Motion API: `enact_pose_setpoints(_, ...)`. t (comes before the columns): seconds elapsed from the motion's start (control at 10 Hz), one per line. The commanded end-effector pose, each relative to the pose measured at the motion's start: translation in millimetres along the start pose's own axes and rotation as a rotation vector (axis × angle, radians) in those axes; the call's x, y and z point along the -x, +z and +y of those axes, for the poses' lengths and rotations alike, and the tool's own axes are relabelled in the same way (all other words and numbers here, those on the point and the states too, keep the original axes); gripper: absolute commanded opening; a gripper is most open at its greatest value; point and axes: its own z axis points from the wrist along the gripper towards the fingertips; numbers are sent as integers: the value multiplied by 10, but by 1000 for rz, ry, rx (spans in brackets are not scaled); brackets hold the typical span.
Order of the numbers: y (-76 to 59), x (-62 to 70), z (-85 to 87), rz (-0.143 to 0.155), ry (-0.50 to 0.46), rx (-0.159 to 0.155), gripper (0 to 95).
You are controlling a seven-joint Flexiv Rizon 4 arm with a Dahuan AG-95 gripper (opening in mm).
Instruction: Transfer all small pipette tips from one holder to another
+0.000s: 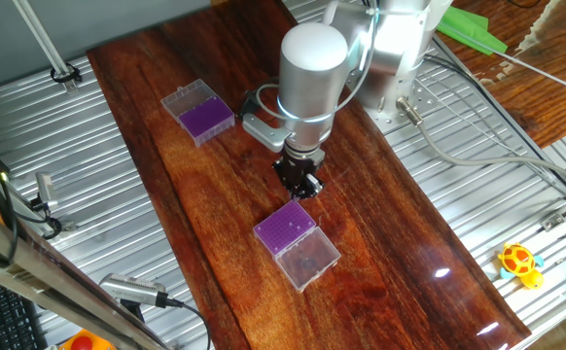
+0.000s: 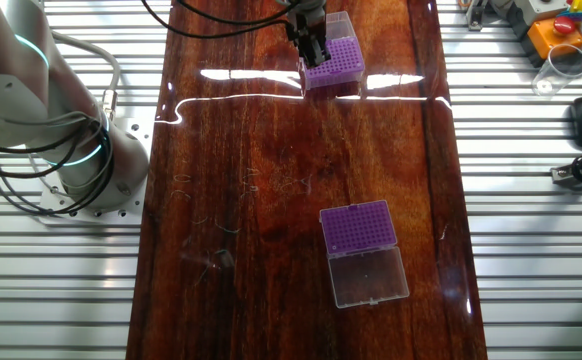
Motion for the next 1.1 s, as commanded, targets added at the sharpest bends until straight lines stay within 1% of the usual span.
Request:
enact_pose_setpoints(0.1,10,3,-4,0,1,-3,0)
enact_pose_setpoints(0.5,-16,9,-5,-2,-2,-1,0)
enact_pose_setpoints(1.1,-16,14,-4,-3,-2,-1,0)
